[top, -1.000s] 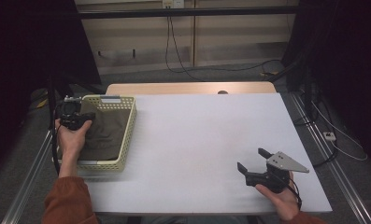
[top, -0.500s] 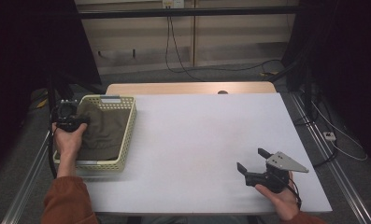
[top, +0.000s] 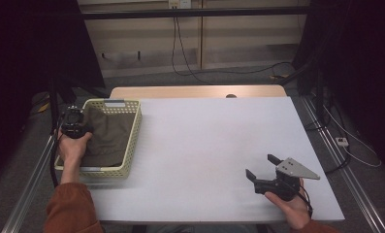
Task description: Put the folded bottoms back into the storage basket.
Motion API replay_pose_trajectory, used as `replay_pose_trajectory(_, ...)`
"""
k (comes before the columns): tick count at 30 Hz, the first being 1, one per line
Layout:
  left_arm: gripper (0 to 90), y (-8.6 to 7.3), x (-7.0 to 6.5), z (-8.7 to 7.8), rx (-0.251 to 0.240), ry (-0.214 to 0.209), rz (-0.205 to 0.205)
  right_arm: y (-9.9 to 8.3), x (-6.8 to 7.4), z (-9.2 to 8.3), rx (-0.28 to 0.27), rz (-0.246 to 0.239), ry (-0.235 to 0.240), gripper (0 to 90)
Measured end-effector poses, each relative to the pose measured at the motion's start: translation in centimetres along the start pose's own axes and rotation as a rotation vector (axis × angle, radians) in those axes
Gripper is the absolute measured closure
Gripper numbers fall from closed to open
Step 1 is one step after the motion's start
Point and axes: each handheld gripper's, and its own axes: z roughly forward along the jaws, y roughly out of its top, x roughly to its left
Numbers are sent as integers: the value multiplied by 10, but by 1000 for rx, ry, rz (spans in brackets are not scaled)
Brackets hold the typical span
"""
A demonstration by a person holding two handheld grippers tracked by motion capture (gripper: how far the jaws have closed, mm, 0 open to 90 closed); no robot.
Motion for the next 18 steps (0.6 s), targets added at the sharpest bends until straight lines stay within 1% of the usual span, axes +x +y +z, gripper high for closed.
replay_pose_trajectory(1,900,0,1,0,15,-1,12,0,0,0,0,2,1,70)
replay_pose_trajectory(2,900,0,1,1,15,4,7,0,0,0,-1,5,3,70)
replay_pose_trajectory(4,900,-1,2,4,23,-7,1,0,-1,0,-1,5,2,70)
replay_pose_trajectory(6,900,-2,2,8,48,-19,4,0,0,0,-1,5,3,70)
replay_pose_trajectory(7,900,-2,2,10,50,-17,3,0,0,0,-1,5,3,70)
replay_pose_trajectory(9,900,-2,0,10,55,-8,16,0,0,0,2,5,3,70)
replay_pose_trajectory(13,900,-2,-4,12,83,13,64,0,0,0,2,5,2,70)
replay_pose_trajectory(14,900,-2,-6,13,88,15,67,0,0,0,1,5,2,70)
replay_pose_trajectory(15,900,-1,-6,13,97,16,83,0,0,0,2,5,2,70)
replay_pose_trajectory(18,900,-2,-6,14,107,15,95,0,0,0,3,5,2,70)
